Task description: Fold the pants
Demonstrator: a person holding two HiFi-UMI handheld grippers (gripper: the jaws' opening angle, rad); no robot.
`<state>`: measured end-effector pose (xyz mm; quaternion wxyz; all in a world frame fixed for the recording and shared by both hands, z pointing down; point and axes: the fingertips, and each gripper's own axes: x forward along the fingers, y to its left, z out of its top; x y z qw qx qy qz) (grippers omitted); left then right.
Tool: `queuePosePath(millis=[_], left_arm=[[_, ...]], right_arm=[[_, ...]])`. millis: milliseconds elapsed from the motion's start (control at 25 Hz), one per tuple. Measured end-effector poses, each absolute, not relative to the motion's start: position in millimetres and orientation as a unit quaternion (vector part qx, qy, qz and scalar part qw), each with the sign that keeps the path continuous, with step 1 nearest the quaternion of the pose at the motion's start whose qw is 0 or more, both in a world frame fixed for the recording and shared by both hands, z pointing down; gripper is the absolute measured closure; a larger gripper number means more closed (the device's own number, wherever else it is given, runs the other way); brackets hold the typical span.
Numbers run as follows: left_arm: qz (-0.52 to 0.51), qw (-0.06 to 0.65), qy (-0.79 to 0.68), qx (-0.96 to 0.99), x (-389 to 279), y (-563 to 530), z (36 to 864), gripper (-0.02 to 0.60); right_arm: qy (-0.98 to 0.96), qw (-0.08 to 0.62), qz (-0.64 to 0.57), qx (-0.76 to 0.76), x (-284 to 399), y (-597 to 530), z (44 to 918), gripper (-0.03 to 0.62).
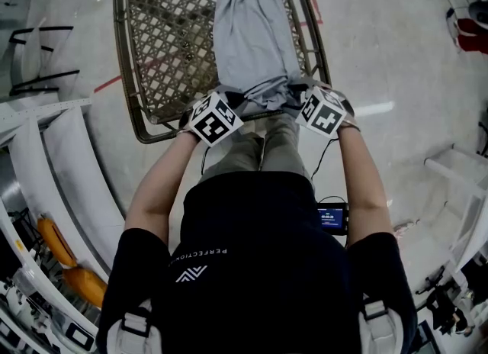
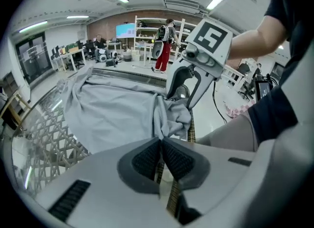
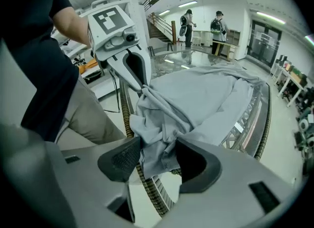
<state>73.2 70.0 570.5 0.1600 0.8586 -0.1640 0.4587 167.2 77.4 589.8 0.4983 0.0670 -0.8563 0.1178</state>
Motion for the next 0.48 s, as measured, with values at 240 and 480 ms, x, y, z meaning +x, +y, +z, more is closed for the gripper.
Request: queuePosePath(millis=[240, 480], left_arm=[[0.421, 0.176, -0.224, 0.861, 58, 43, 545, 0.557], [0.421, 0.16, -0.234, 0.861, 50, 32, 530, 0.557]], right_arm=[[-0.852, 0.51, 0.089, 0.074, 171, 74, 593, 0.381], [-0.845, 0.519, 0.083, 0.101, 176, 66, 593, 0.537]])
